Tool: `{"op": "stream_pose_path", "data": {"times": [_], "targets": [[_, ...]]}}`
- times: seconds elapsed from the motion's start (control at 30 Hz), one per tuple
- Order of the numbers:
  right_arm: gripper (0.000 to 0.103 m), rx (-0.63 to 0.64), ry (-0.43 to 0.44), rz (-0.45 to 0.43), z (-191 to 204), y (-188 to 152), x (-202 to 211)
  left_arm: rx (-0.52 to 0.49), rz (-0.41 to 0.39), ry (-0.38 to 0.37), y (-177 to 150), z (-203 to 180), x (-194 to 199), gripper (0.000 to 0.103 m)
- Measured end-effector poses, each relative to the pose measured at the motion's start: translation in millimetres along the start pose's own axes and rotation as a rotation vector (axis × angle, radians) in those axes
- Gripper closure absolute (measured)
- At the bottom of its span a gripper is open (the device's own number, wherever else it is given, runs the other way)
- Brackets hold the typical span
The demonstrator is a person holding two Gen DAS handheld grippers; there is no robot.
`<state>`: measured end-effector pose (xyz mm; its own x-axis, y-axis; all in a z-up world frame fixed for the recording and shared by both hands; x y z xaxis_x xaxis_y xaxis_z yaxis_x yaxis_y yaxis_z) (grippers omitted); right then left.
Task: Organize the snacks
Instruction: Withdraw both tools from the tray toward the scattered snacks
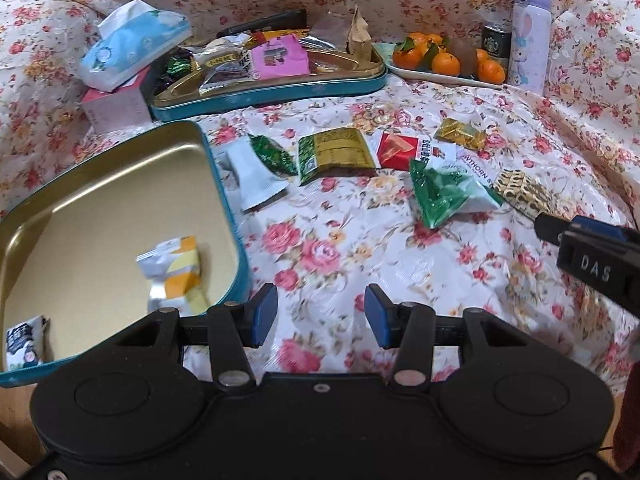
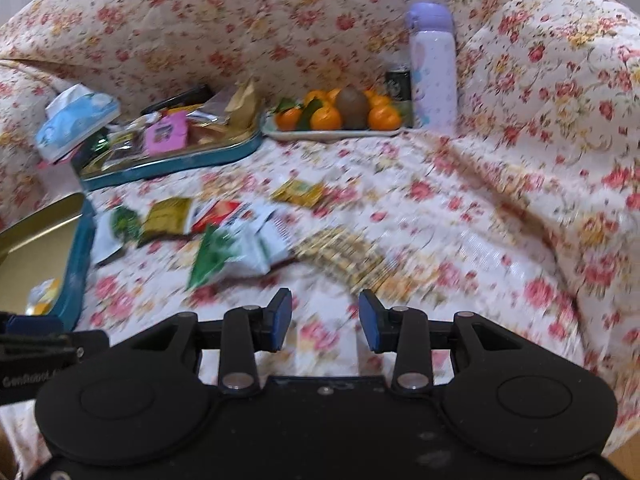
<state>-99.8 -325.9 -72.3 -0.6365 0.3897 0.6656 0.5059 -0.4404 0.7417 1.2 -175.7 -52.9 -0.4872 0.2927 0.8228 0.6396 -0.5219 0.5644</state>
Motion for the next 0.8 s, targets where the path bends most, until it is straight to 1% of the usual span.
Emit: {"op": "stream_pose_path", "data": {"times": [0.17, 0.27, 0.37, 0.47, 0.5, 0.6, 0.67, 0.8], "targets": [[0.063, 0.003, -0.029, -0.011, -11, 12, -10, -0.004, -0.001, -0.006, 2, -3, -7, 0.048], [0.063, -0.009, -0.021, -0.015, -15, 17, -11, -0.006, 0.008, -0.005, 1, -3, -12, 0.048], [0.063, -0.009, 0.001, -0.025, -9, 21, -10, -0.003, 0.027, -0.003, -2, -3, -18, 0.048], [0.06, 0.023, 0.015, -0.047, -1, 23, -10, 0.003, 0.035, -0.006, -6, -1, -22, 0.048], [0.058, 0.037, 0.007, -0.053, 1, 24, -11, 0.001, 0.03, -0.006, -7, -1, -21, 0.048], [0.058, 0.057, -0.015, -0.058, -1, 27, -19, -0.011, 0.022, -0.006, -8, -2, -20, 0.048], [0.058, 0.065, -0.011, -0.048, -6, 28, -23, -0.011, 0.019, -0.008, -9, -1, -20, 0.048], [0.057, 0.141, 0.005, -0.024, -12, 21, -36, -0.012, 0.019, -0.01, -9, -2, -21, 0.048]]}}
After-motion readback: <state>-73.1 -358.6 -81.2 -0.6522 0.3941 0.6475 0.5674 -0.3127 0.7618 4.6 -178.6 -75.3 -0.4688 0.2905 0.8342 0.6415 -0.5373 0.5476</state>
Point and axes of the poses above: each gripper's, at about its wrist camera, not at the fingertips, and x roughly against the way its jaws point, z to its left, y to its top, the point moved 3 cm from there along -x, roughly the way its jaws point, and after that the axes turned 4 degrees about -x, right-handed, at the moved point
